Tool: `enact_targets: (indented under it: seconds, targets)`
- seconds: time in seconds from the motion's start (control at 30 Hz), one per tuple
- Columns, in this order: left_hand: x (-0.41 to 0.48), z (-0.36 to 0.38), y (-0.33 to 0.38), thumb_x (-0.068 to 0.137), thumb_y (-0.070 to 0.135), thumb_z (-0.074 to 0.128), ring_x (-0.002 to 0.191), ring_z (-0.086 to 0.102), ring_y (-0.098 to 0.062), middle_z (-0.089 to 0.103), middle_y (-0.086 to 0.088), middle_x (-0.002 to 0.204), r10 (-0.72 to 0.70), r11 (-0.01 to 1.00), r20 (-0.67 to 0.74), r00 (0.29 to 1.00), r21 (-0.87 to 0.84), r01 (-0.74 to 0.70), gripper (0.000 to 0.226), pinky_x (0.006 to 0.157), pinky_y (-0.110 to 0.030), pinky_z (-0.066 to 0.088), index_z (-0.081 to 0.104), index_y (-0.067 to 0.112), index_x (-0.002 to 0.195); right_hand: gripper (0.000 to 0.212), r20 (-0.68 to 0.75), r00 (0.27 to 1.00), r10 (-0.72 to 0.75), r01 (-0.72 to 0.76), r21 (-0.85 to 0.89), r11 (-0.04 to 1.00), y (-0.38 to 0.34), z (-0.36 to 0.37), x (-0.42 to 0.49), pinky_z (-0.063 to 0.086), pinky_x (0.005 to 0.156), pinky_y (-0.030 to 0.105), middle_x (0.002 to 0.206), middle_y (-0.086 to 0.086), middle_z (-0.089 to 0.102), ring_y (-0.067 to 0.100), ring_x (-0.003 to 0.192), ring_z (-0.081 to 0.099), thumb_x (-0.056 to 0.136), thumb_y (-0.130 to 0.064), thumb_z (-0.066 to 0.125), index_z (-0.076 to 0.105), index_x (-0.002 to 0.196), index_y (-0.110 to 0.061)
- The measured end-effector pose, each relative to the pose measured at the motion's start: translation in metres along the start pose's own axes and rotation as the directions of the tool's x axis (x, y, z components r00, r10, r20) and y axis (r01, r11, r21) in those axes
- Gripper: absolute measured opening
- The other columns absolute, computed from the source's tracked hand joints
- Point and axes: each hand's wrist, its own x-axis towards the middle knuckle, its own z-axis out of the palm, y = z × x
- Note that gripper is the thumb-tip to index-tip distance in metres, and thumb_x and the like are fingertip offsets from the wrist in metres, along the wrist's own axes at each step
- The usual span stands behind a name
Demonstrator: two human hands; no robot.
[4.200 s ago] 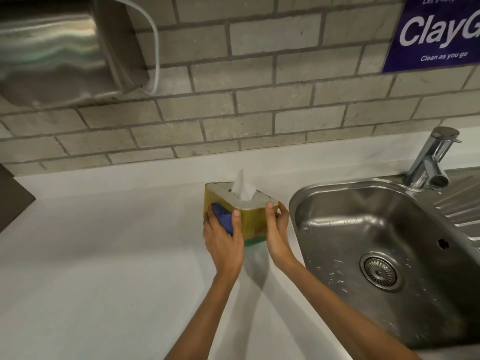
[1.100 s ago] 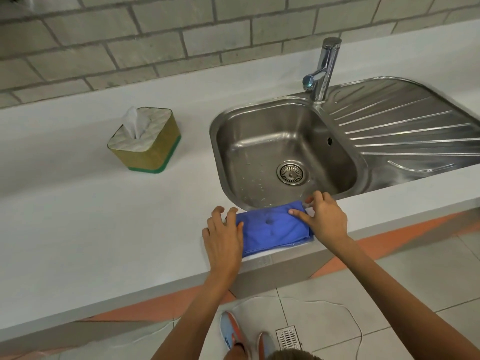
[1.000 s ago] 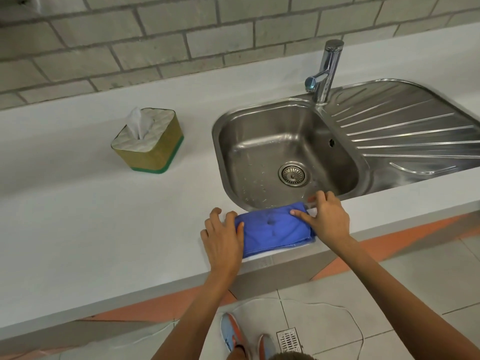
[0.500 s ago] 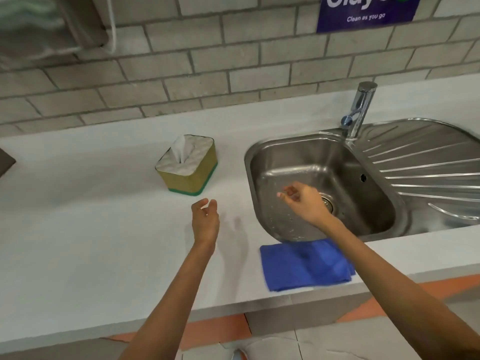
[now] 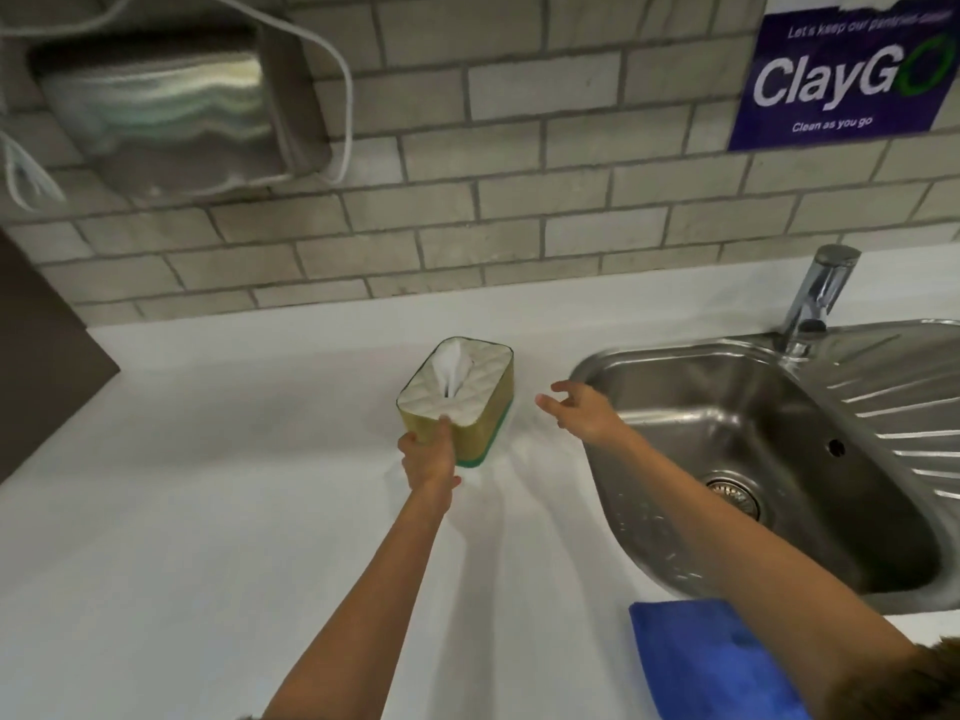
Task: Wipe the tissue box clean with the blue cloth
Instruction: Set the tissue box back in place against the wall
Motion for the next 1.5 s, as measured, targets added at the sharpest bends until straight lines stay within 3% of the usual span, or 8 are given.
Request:
enact_targets:
  seconds: [0.2, 0.37, 0.47, 0.63, 0.8, 0.97, 1.2, 1.5]
  targets:
    - [0.034, 0.005, 0.009, 0.079, 0.032, 0.071, 0.116, 0.053, -0.034, 0.047, -0.014, 0.135, -0.006, 1.000, 0.036, 0.999, 0.008, 0.006, 0.071, 0.073, -0.039, 0.052, 0.030, 0.011, 0.133, 0.076, 0.040, 0.999, 0.024, -0.025, 0.038, 0.999, -0.006, 0.017, 0.036, 0.038, 0.104, 0.036, 0.143, 0.015, 0.043, 0.029, 0.129, 0.045, 0.085, -0.044, 0.058, 0.022, 0.146, -0.018]
    - [0.072, 0.006, 0.027, 0.087, 0.026, 0.056, 0.117, 0.051, -0.034, 0.041, -0.015, 0.139, 0.020, 0.992, 0.130, 0.991, 0.118, -0.036, 0.054, 0.076, -0.036, 0.052, 0.038, 0.014, 0.137, 0.100, 0.039, 0.999, 0.028, -0.034, 0.155, 0.987, -0.004, 0.022, 0.062, 0.036, 0.107, 0.037, 0.152, 0.010, 0.030, 0.030, 0.136, 0.036, 0.074, -0.043, 0.071, 0.007, 0.149, -0.024]
    - [0.091, 0.013, 0.038, 0.090, 0.023, 0.046, 0.118, 0.051, -0.035, 0.040, -0.015, 0.140, 0.034, 0.988, 0.165, 0.986, 0.140, -0.057, 0.051, 0.084, -0.037, 0.052, 0.039, 0.019, 0.140, 0.100, 0.020, 1.000, 0.003, -0.008, 0.228, 0.974, 0.000, 0.023, 0.075, 0.041, 0.105, 0.036, 0.145, 0.006, 0.040, 0.028, 0.133, 0.040, 0.071, -0.039, 0.076, 0.016, 0.148, -0.020]
    - [0.114, 0.030, 0.054, 0.093, 0.029, 0.043, 0.126, 0.045, -0.035, 0.032, -0.016, 0.148, 0.095, 0.989, 0.128, 0.987, 0.100, -0.108, 0.058, 0.104, -0.050, 0.041, 0.024, 0.018, 0.147, 0.067, -0.106, 0.993, -0.051, 0.075, 0.239, 0.968, 0.001, 0.027, 0.097, 0.052, 0.086, 0.032, 0.121, 0.009, 0.062, 0.021, 0.100, 0.058, 0.070, -0.028, 0.078, 0.049, 0.128, -0.011]
    - [0.135, 0.046, 0.069, 0.094, 0.038, 0.045, 0.129, 0.042, -0.032, 0.032, -0.014, 0.148, 0.153, 0.985, 0.126, 0.980, 0.065, -0.162, 0.061, 0.105, -0.042, 0.040, 0.024, 0.014, 0.145, 0.059, -0.170, 0.983, -0.071, 0.098, 0.159, 0.982, -0.009, 0.026, 0.125, 0.045, 0.060, 0.006, 0.114, 0.004, 0.062, 0.017, 0.093, 0.057, 0.075, -0.028, 0.074, 0.052, 0.126, -0.011]
    - [0.153, 0.058, 0.080, 0.093, 0.045, 0.042, 0.129, 0.042, -0.033, 0.034, -0.015, 0.147, 0.144, 0.988, 0.131, 0.981, 0.043, -0.150, 0.062, 0.106, -0.049, 0.040, 0.025, 0.016, 0.145, 0.057, -0.165, 0.985, -0.040, 0.068, 0.163, 0.984, -0.017, 0.022, 0.151, 0.046, 0.079, 0.026, 0.122, 0.011, 0.061, 0.023, 0.101, 0.058, 0.078, -0.025, 0.072, 0.049, 0.128, -0.011]
    - [0.170, 0.071, 0.087, 0.094, 0.048, 0.039, 0.130, 0.041, -0.032, 0.032, -0.014, 0.148, 0.168, 0.982, 0.110, 0.980, 0.067, -0.176, 0.062, 0.105, -0.042, 0.039, 0.026, 0.017, 0.145, 0.063, -0.183, 0.983, -0.005, 0.037, 0.172, 0.984, -0.019, 0.024, 0.171, 0.045, 0.080, 0.027, 0.126, 0.011, 0.058, 0.026, 0.106, 0.057, 0.078, -0.028, 0.071, 0.045, 0.133, -0.012]
    - [0.173, 0.074, 0.093, 0.095, 0.047, 0.036, 0.135, 0.037, -0.032, 0.032, -0.013, 0.151, 0.175, 0.978, 0.130, 0.976, 0.093, -0.188, 0.064, 0.107, -0.040, 0.034, 0.018, 0.016, 0.148, 0.072, -0.151, 0.987, 0.056, -0.032, 0.156, 0.987, -0.024, 0.022, 0.172, 0.049, 0.093, 0.041, 0.131, 0.012, 0.055, 0.031, 0.114, 0.055, 0.075, -0.034, 0.073, 0.038, 0.135, -0.012]
